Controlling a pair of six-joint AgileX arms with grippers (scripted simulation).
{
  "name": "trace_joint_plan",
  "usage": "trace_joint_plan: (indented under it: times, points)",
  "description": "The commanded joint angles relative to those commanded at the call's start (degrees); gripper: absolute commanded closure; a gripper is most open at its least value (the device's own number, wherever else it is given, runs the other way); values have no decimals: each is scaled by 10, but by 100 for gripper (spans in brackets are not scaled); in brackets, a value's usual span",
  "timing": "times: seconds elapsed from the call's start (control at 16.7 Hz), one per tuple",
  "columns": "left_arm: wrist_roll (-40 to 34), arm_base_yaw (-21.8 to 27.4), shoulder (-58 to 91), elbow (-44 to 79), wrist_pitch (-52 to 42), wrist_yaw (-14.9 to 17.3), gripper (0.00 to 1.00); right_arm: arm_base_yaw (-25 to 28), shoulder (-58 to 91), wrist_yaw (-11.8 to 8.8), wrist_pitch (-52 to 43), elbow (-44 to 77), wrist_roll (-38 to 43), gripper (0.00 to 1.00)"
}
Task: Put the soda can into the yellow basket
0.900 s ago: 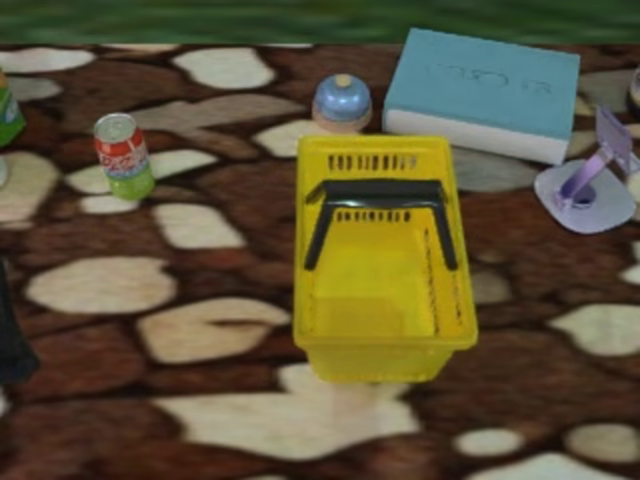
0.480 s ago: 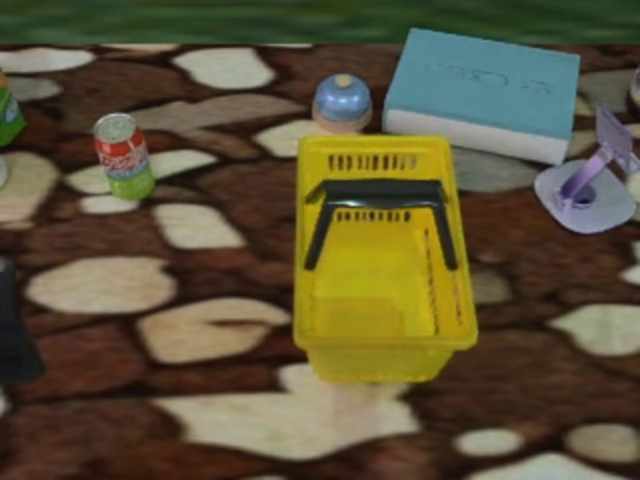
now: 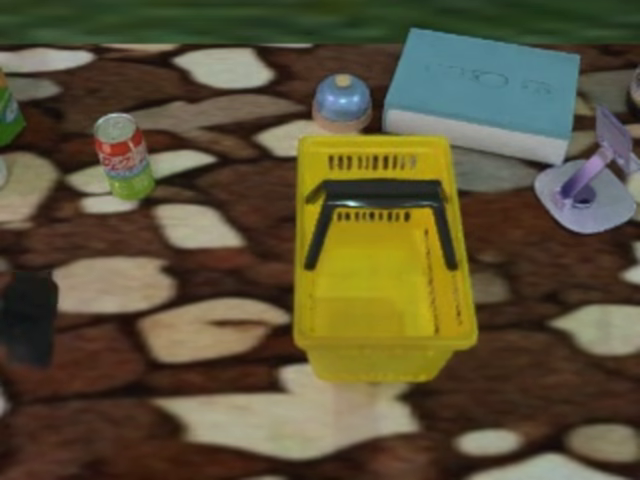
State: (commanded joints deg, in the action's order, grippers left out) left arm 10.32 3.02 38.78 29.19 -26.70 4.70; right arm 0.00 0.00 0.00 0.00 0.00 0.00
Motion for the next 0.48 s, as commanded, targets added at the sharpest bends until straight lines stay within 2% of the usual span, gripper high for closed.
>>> trace_joint_plan:
  times: [0.48]
  points:
    - [124, 18, 437, 402, -242, 18, 0, 0, 0, 0, 0, 0, 0, 0]
